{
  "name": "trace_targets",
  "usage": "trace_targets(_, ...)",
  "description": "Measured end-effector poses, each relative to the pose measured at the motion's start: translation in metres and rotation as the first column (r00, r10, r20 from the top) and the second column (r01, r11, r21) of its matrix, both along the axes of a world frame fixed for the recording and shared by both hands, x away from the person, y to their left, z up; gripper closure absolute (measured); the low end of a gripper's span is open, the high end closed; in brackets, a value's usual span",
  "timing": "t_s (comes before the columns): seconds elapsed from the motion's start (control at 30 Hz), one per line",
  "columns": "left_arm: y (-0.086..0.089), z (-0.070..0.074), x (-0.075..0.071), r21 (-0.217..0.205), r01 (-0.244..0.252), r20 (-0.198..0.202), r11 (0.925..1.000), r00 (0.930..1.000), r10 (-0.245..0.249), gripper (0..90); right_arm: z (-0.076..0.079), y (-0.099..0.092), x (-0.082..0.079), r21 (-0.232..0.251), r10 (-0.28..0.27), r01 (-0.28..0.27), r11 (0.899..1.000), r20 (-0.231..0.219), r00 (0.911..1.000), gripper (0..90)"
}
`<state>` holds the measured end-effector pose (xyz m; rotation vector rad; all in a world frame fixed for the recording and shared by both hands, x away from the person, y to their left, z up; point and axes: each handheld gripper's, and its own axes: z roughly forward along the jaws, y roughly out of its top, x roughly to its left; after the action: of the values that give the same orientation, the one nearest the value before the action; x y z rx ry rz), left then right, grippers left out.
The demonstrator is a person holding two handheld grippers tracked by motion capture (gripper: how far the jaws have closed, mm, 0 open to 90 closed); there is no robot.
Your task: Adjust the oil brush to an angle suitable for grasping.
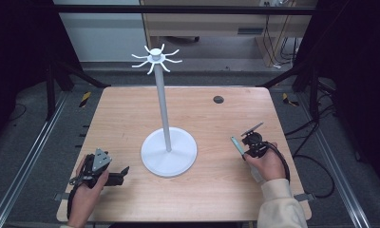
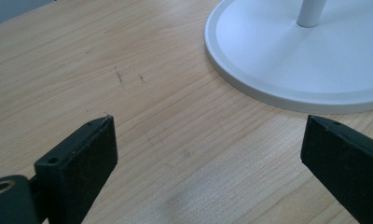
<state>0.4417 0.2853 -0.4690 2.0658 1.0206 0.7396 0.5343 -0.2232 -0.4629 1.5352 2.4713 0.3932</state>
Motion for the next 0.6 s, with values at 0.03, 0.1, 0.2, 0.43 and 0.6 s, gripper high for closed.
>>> trace_targets(0.03,-0.0001,0.0,0.0,0.0,0.0,0.0,1.0,1.0,0.0,3.3,-0.0005,-0.0003,0.0005,-0.005,0.008,-0.008,1.0,0.001,1.0,73.0)
trace_targets(0.1,-0.0003,-0.0001,0.0,0.001,0.0,0.0,1.0,1.0,0.0,3.3,-0.0018,0.0,0.0008,-0.007,0.006,-0.006,1.0,-0.009,0.9999,73.5)
trace_targets(0.2,-0.0003,-0.0001,0.0,0.0,0.0,0.0,1.0,1.0,0.0,3.3,-0.0032,-0.0002,0.0012,-0.01,0.006,-0.006,1.0,-0.02,0.9998,74.5)
trace_targets(0.43,-0.0007,-0.0001,-0.0001,0.001,0.0,0.0,1.0,1.0,0.0,3.3,-0.0046,-0.0011,0.0019,-0.005,-0.002,0.002,1.0,-0.031,0.9995,77.0)
trace_targets(0.6,-0.0006,-0.0001,0.0,0.002,0.0,0.0,1.0,1.0,0.0,3.3,-0.0055,-0.0022,0.0028,0.0,-0.009,0.009,1.0,-0.034,0.9994,79.0)
